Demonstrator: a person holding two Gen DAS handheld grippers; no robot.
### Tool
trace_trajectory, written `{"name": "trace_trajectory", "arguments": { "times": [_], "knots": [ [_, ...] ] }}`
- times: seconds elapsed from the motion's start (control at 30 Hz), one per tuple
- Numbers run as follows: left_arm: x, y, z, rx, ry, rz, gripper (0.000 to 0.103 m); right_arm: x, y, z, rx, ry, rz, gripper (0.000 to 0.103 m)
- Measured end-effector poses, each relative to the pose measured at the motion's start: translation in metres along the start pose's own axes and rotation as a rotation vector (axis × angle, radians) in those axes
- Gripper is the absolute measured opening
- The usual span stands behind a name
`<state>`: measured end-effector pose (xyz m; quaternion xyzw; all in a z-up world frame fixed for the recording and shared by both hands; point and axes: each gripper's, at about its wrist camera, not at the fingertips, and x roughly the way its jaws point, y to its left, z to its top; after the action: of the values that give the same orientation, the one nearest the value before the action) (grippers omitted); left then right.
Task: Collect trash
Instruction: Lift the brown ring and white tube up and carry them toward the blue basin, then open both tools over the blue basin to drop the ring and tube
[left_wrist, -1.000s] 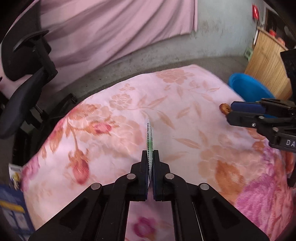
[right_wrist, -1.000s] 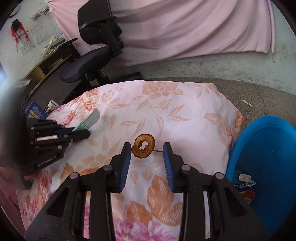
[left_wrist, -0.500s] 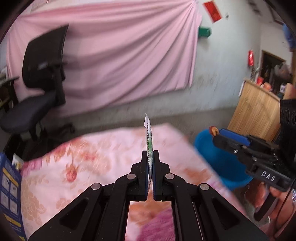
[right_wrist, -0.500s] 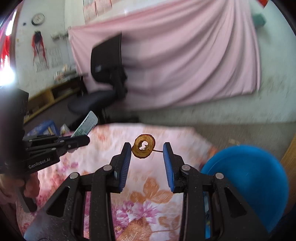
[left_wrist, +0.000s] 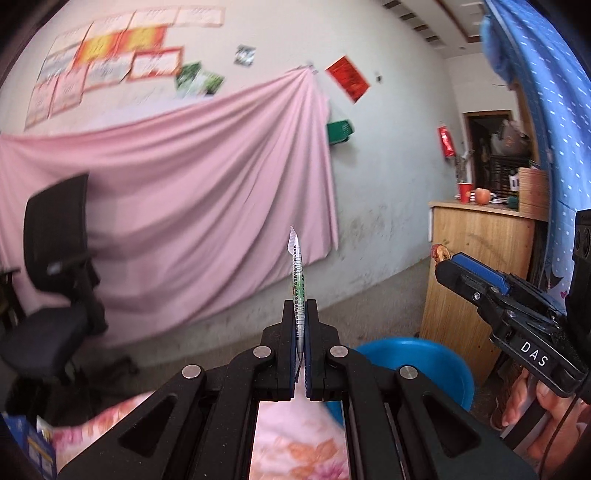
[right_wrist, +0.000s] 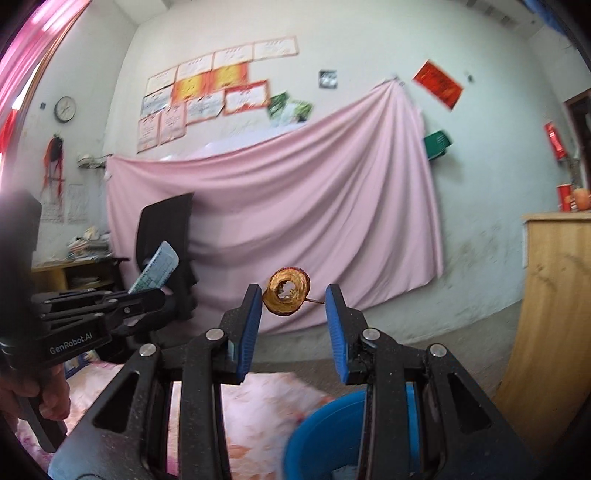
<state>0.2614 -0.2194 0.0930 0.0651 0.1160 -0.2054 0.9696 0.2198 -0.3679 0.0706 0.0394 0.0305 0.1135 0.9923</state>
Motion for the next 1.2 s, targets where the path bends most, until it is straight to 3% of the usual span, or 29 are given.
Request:
{"name": "trace_trajectory", "arguments": {
  "times": [0.27, 0.47, 0.93, 1.2],
  "knots": [
    [0.014, -0.046, 0.002, 0.087, -0.077, -0.081, 0.002, -0.020, -0.032, 0.001, 0.009, -0.020, -0.082, 0.058],
    [0.033, -0.080, -0.001, 0.114, -0.061, -0.134, 0.002, -0.031, -0.055, -0.004, 0.042, 0.001, -0.120, 0.058],
    [0.074, -0.093, -0.026, 0.086, 0.108, -0.160, 0.002, -0.021, -0.075, -0.015, 0.098, 0.082, -0.145, 0.058],
    [0.090, -0.093, -0.031, 0.062, 0.181, -0.166, 0.002, -0.002, -0.085, -0.029, 0.148, 0.186, -0.137, 0.058]
  ]
}}
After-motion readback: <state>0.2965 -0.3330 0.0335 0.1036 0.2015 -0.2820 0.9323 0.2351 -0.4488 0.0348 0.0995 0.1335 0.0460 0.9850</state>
